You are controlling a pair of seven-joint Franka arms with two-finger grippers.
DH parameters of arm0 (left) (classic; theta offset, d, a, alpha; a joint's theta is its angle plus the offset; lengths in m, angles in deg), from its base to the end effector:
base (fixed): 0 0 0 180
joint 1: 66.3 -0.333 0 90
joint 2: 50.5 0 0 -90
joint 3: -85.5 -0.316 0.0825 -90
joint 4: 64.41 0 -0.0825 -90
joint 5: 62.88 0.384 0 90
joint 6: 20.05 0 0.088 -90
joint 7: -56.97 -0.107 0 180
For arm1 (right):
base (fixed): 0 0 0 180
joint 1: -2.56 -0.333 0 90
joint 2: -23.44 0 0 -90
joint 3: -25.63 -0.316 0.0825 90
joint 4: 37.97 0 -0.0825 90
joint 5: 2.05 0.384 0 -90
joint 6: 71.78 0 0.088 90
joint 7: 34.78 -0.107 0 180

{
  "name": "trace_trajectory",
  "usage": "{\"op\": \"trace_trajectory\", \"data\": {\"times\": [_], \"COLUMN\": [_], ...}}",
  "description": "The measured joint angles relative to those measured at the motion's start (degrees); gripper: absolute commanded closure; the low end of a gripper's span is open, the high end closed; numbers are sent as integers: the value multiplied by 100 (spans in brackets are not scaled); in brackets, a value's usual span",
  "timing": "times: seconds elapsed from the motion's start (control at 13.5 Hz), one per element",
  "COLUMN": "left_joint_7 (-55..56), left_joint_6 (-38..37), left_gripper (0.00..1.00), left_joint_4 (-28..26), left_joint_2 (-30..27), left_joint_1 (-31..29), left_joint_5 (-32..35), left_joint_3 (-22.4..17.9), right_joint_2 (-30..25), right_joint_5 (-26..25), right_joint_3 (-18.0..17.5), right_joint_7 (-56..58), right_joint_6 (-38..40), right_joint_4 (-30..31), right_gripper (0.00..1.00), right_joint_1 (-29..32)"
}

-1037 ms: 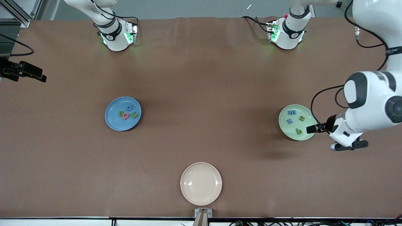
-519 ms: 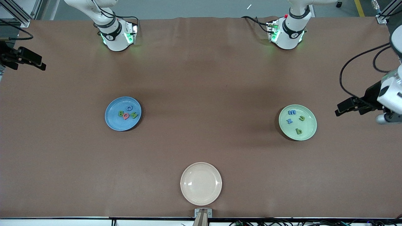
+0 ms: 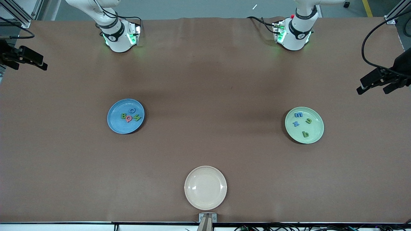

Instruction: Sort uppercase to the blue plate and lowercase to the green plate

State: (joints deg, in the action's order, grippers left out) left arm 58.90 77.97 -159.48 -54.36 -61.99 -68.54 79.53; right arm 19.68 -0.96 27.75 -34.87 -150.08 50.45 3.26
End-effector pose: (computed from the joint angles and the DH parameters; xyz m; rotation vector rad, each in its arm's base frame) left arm 0.5469 0.0086 0.6327 3.0286 0.1073 0.1793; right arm 0.5113 -0.0236 0.6555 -3.1121 0.0743 0.1722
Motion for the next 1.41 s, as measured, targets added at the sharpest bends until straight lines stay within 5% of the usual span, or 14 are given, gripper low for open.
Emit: {"op": "trace_trajectory", "data": {"times": [0.59,1.41], "left_joint_7": [-39,-39], "left_joint_6": [-164,-29], "left_gripper": [1,0], "left_joint_4": [-38,-16], "left_joint_2": [-187,-69], "left_joint_1": [-619,-119], "left_joint_5": [17,17], "left_joint_3": [635,265], "right_joint_2": [0,0], "right_joint_5": [0,0], "right_joint_3": [-2,-3], "right_joint_7": [41,180], "right_joint_6": [-372,-481], "right_joint_4": [4,12], "right_gripper": [0,0], "right_joint_1": [-2,-3]}}
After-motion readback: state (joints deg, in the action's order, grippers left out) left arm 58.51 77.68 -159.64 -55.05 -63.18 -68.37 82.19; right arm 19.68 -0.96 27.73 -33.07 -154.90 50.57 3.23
